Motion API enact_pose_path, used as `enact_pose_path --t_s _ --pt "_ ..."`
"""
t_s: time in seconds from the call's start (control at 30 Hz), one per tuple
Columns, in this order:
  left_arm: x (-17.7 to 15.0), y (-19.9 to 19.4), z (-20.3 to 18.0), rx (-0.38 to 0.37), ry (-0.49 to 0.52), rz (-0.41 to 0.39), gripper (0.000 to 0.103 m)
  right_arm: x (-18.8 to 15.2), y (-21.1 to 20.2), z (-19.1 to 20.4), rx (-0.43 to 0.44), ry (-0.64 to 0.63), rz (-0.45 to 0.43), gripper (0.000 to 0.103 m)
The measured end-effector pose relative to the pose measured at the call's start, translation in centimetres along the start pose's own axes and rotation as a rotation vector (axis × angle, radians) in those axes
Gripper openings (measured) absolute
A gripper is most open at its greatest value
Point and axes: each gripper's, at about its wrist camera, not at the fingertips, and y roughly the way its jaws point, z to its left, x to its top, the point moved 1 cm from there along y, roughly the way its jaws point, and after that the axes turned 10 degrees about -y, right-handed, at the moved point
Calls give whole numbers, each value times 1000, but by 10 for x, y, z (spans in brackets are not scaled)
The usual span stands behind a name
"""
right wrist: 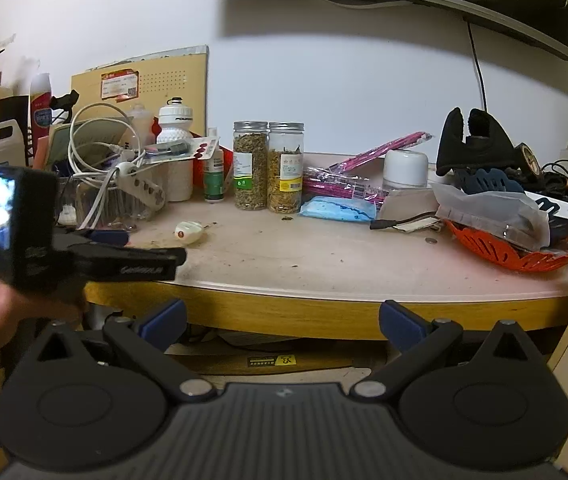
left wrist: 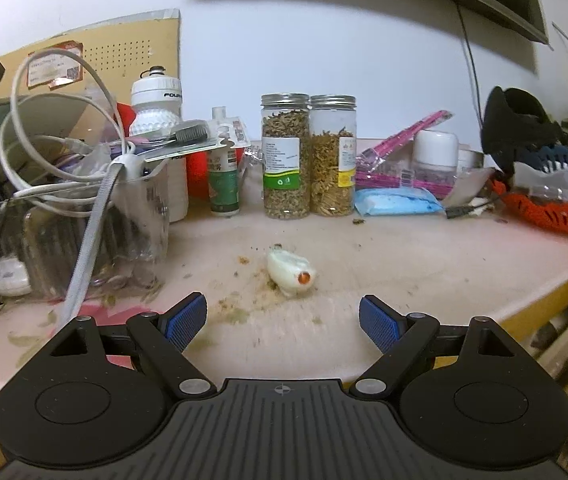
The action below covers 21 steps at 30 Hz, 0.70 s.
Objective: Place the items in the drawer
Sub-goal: 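Move the left tool up to the white-and-orange egg on the desk, then close the left gripper on the white-and-orange egg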
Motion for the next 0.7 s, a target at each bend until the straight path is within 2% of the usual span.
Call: enact_pose_path --t_s 0.4,0.47,0.53,0.7 --pt "6 38 -6 18 5 -5 83 3 4 1 1 -11 -7 103" --pt "7 44 -7 21 9 -5 66 3 3 1 1 -10 -8 103" --pt "7 44 -7 18 10 -7 32 3 3 0 1 -7 -7 103" --pt "6 39 -7 5 13 -11 30 3 4 0 3 -9 -9 103"
